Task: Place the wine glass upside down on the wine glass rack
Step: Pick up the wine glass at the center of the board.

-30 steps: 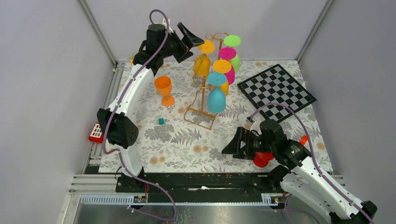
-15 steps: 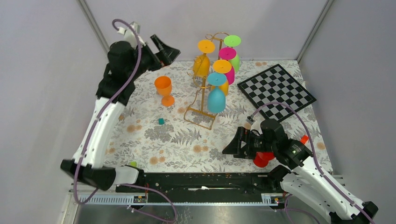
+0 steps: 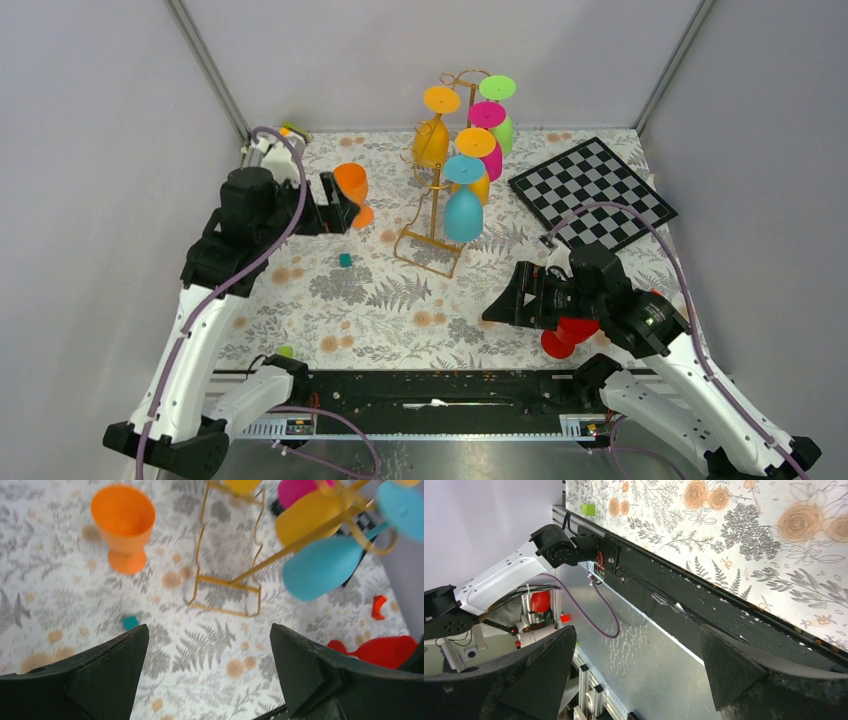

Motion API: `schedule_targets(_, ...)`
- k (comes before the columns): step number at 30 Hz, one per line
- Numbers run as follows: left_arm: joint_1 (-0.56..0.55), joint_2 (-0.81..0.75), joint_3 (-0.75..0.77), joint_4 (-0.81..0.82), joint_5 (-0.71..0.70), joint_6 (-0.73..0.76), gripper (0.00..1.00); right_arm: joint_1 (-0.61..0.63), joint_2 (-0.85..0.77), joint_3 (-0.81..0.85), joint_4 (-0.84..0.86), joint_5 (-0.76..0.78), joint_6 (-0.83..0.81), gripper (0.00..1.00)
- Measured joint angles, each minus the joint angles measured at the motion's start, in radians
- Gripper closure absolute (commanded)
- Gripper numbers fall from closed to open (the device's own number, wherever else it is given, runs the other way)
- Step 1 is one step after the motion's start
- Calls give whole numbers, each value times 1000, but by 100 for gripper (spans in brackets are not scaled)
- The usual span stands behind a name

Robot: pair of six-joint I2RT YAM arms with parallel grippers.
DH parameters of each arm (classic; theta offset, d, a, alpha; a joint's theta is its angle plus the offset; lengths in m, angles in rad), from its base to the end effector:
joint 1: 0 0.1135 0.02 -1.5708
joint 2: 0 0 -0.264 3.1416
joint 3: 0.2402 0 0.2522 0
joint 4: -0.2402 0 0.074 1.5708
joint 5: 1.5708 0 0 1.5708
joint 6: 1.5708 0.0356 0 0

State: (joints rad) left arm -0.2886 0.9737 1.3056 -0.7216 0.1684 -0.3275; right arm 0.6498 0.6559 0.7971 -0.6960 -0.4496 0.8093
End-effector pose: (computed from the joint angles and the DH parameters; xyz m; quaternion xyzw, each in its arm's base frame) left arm 0.1752 -0.0582 0.4269 0.0307 0.8284 -0.2348 0.5075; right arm 0.0981 0.0940 0.3125 -0.0402 0.8577 0.4613 0.2237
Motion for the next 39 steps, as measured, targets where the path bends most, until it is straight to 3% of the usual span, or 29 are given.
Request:
schedule_targets(7, 0, -127, -182, -84, 24, 3, 1, 0, 28, 140, -131, 94, -80, 0)
schedule_targets(15, 0, -245, -408, -71, 122, -106, 1, 0, 102, 282, -311, 208, -206, 0)
schedule_targets(28, 0, -402, -436, -69, 67, -165, 1, 0, 133, 388, -502, 330, -282, 3)
schedule_targets(39, 0, -462, -560, -69, 61, -199, 1, 0, 106, 423, -654, 368, -274, 8)
